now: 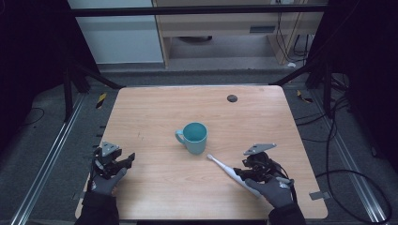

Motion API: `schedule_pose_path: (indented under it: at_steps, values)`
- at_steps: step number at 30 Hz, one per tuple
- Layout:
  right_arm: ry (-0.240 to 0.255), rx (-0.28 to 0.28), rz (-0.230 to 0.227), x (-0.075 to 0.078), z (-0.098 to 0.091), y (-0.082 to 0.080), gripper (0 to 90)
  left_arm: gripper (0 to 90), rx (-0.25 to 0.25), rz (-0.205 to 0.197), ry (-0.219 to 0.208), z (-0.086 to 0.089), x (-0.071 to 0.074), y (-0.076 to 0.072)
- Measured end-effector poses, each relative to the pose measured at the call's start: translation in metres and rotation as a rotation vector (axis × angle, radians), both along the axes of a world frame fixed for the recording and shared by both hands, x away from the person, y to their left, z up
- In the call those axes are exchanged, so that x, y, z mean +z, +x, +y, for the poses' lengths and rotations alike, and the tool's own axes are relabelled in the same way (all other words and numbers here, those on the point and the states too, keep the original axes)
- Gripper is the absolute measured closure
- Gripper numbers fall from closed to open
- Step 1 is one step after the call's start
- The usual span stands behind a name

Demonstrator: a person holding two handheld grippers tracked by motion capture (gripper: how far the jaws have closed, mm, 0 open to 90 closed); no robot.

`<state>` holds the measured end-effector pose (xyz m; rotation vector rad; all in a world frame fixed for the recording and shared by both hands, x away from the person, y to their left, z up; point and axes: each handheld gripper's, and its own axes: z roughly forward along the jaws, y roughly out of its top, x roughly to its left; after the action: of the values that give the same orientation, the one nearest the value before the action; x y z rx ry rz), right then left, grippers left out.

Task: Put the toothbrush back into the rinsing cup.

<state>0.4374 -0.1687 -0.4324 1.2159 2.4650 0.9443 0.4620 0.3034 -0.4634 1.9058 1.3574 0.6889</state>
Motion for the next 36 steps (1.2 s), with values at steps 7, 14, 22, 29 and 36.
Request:
schedule_pose_path:
  at_steps: [7,14,22,29,36]
  values:
    - [-0.027,0.035,0.019,-0.002,0.012,0.002,49.2,41.2,-0.002,-0.002,0.0,0.0,0.0,0.0]
    - [-0.099,0.06,0.06,-0.015,0.024,0.008,49.8,41.2,-0.003,0.0,0.0,0.0,0.0,0.0]
    - [-0.139,0.048,0.099,-0.029,0.024,0.014,51.9,41.2,-0.003,0.0,0.001,0.0,0.0,0.0]
    - [-0.161,0.046,0.128,-0.037,0.022,0.017,55.8,41.2,-0.004,0.002,0.001,0.0,0.0,0.0]
    - [-0.195,0.045,0.163,-0.042,0.025,0.018,60.6,41.2,-0.004,0.003,0.001,0.0,0.0,0.0]
